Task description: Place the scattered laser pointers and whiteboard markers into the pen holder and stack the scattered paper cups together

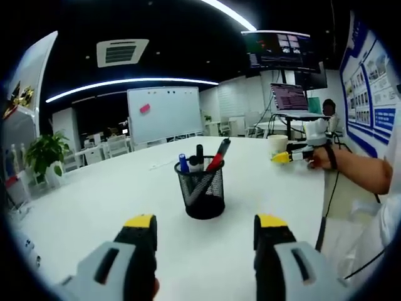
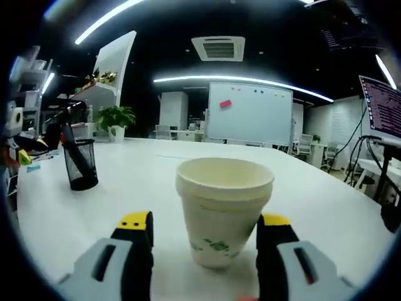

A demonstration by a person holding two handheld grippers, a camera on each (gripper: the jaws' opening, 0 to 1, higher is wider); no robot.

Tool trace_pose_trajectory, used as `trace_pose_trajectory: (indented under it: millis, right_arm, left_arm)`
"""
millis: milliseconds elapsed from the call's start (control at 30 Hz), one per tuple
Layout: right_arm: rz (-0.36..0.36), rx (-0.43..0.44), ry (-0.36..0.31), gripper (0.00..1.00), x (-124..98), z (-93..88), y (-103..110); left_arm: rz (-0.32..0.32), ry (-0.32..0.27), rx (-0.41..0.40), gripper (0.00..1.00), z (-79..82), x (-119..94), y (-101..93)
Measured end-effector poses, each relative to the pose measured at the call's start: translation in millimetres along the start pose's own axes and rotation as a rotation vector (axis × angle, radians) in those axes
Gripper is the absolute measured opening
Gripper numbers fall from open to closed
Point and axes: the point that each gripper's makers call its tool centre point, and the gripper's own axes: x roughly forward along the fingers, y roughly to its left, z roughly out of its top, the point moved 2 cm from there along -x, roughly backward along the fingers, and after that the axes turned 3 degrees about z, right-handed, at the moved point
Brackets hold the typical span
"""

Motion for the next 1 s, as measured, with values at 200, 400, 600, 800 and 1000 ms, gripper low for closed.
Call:
trace_pose_trajectory:
  millis: [200,400,600,800,1000]
  right_arm:
    - [-0.002,0.017,-0.007,0.54,2.0,0.9,0.3]
    - [0.000,0.020,-0.008,0.45,3.4,1.4,1.9]
    - [-0.002,0.022,-0.006,0.44,3.8,0.8,0.8]
    - [0.003,0.023,-0.004,0.44,4.6,0.1,2.4]
    - [0.009,0.022,0.001,0.43,4.3,-0.4,4.6]
  left_arm:
    - [-0.002,0.003,0.003,0.63,-0.4,0.3,0.0]
    - [-0.005,0.002,0.007,0.63,-0.2,-0.2,-0.3]
    - [-0.002,0.004,0.008,0.63,-0.8,-0.8,0.4]
    - [-0.001,0.001,0.011,0.63,0.2,-2.2,0.6]
    - [-0.002,-0.004,0.012,0.63,2.1,-2.4,0.8]
